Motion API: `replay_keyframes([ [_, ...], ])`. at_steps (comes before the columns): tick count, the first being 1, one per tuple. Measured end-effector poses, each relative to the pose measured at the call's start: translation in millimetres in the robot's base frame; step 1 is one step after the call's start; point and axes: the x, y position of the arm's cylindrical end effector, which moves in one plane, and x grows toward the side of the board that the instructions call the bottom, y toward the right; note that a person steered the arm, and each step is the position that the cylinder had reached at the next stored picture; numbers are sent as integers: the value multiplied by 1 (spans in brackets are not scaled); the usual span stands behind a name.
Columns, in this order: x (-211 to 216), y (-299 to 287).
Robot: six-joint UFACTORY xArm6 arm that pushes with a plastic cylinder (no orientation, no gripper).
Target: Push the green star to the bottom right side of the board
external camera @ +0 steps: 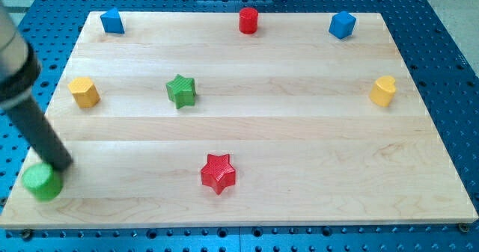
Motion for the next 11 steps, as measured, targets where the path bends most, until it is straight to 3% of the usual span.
replay_keyframes([
  [1,-55,35],
  [2,-141,72],
  [3,-186,116],
  [4,-126,179],
  [5,-108,207],
  [6,-76,185],
  [7,-41,226],
  [8,-44,279],
  [9,-69,252],
  [10,-48,216],
  [11,0,262],
])
